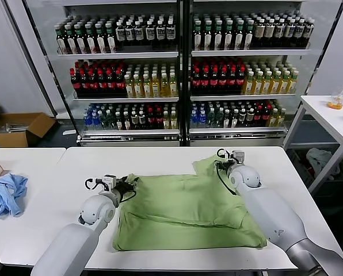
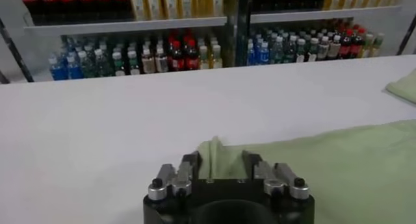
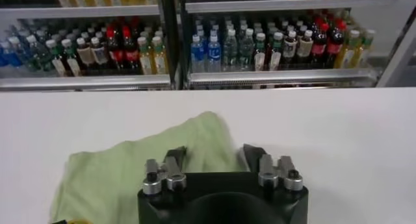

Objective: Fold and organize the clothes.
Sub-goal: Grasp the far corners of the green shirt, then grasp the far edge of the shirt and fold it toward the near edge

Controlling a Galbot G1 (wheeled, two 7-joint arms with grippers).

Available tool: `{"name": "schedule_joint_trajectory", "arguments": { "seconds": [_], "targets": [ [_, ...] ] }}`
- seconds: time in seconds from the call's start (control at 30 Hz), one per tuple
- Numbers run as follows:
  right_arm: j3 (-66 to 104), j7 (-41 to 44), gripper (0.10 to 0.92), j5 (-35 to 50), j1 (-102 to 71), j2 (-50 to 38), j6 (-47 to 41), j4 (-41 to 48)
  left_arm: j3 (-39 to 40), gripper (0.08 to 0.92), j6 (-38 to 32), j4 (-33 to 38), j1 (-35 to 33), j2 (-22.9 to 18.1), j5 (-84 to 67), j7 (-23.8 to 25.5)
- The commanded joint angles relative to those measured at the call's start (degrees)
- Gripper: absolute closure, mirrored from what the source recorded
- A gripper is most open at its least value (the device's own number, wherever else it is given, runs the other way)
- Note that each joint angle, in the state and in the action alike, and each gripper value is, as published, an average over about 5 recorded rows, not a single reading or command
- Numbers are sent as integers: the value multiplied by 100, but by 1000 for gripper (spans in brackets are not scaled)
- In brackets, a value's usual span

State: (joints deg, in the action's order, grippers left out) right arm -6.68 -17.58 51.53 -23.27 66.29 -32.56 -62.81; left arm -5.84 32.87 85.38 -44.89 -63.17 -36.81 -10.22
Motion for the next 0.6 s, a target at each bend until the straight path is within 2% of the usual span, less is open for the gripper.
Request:
{"name": "schedule_joint_trajectory", "arguments": {
  "seconds": [0.03, 0.23, 0.33, 0.47, 0.6],
  "targets": [
    [-37, 92, 550, 263, 20, 29, -61, 68, -3, 622, -8, -11, 6, -9, -255, 102],
    [22, 300, 724, 18, -182, -135, 89, -537, -110, 791, -133, 151, -81, 29, -415, 202],
    [82, 386, 810, -123, -312, -259, 262, -908, -188, 845, -185, 311, -159, 83, -514, 231],
    [231, 433, 907, -167, -538, -447, 455, -1453, -316, 862, -223, 612, -323, 173, -641, 254],
    [509, 443, 920, -157, -855, -688, 539, -2053, -477, 867, -235, 1038, -538, 295, -785, 259]
  ]
}}
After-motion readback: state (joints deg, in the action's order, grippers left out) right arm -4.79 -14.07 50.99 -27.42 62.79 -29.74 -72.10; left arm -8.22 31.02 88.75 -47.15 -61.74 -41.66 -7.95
